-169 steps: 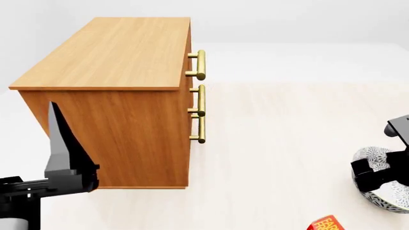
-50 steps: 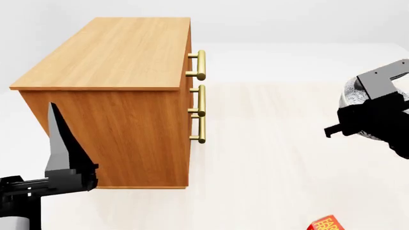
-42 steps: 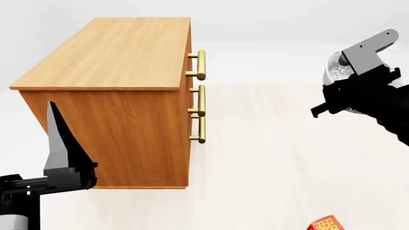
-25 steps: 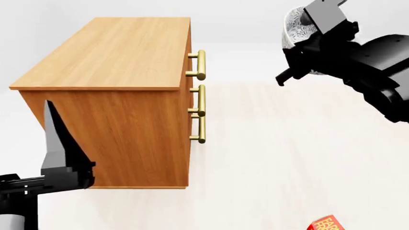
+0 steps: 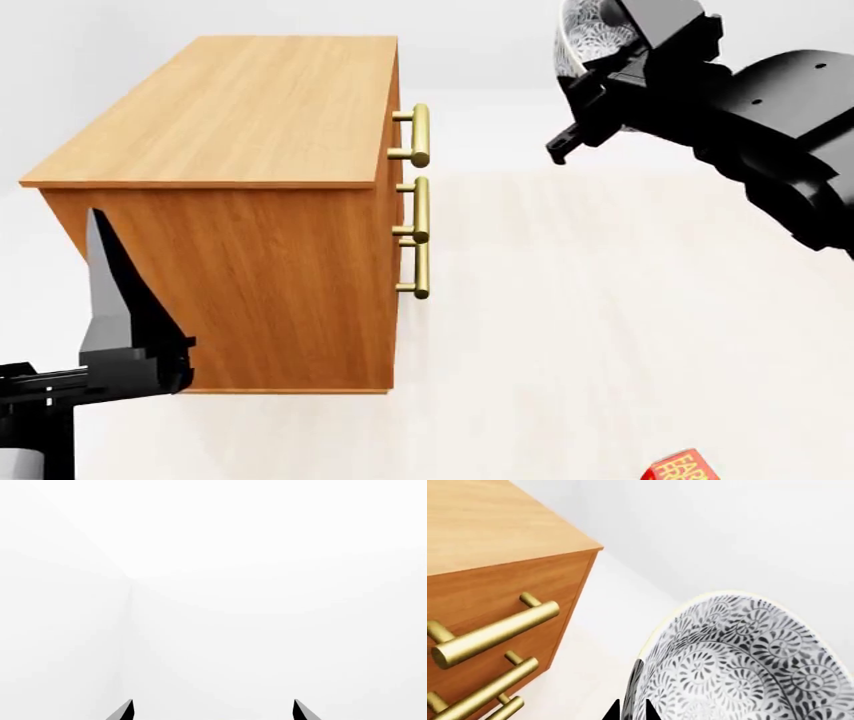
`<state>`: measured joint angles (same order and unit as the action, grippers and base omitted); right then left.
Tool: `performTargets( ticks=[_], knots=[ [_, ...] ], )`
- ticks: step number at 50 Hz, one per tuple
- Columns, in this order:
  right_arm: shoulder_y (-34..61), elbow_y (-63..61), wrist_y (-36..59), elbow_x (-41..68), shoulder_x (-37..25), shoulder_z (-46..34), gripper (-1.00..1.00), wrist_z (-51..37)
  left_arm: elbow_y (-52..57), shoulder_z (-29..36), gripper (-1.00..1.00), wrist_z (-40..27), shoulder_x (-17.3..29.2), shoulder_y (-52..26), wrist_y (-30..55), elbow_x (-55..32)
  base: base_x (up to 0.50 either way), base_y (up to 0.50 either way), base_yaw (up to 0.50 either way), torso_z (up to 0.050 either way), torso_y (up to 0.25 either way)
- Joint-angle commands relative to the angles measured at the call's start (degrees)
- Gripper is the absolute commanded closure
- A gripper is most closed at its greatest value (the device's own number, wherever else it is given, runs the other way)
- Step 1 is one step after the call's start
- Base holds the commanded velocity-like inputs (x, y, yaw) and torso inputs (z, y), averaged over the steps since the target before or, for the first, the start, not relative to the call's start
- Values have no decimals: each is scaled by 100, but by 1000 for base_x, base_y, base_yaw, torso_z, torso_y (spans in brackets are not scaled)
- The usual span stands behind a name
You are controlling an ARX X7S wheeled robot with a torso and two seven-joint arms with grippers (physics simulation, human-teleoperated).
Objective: Close the top drawer of the cabinet and put the bowl on top of it.
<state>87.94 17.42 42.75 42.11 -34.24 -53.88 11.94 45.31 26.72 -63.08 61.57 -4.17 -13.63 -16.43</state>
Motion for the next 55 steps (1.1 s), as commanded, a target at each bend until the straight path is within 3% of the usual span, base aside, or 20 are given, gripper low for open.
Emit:
performTargets(
  ticks=[1, 10, 22, 31, 40, 55],
  knots=[
    [-47, -382, 47, 3, -188, 139, 100, -189, 6, -22, -100, 7, -4, 20, 3, 2, 0, 0, 0, 0, 0],
    [167, -44, -73, -164, 13, 32, 100, 35, 38, -14, -100, 8, -22, 48, 31, 57, 0, 0, 0, 0, 0],
    [1009, 2526, -1524, -989, 1551, -549, 100, 1615, 2, -14, -100, -3, -56, 142, -53, 166, 0, 0, 0, 0, 1],
    [1596, 5733, -3270, -1435, 3133, -698, 100, 2939, -11, -33, -100, -18, -70, 180, -59, 202, 0, 0, 0, 0, 1],
    [1528, 5753, -3388, -1854, 3410, -71, 100, 3326, -103, -43, -100, -6, -101, 229, -154, 250, 0, 0, 0, 0, 0],
    [1607, 5235, -3816, 1182, 3423, -2506, 100, 3049, -93, -45, -100, 17, -133, 251, -130, 272, 0, 0, 0, 0, 1]
  ],
)
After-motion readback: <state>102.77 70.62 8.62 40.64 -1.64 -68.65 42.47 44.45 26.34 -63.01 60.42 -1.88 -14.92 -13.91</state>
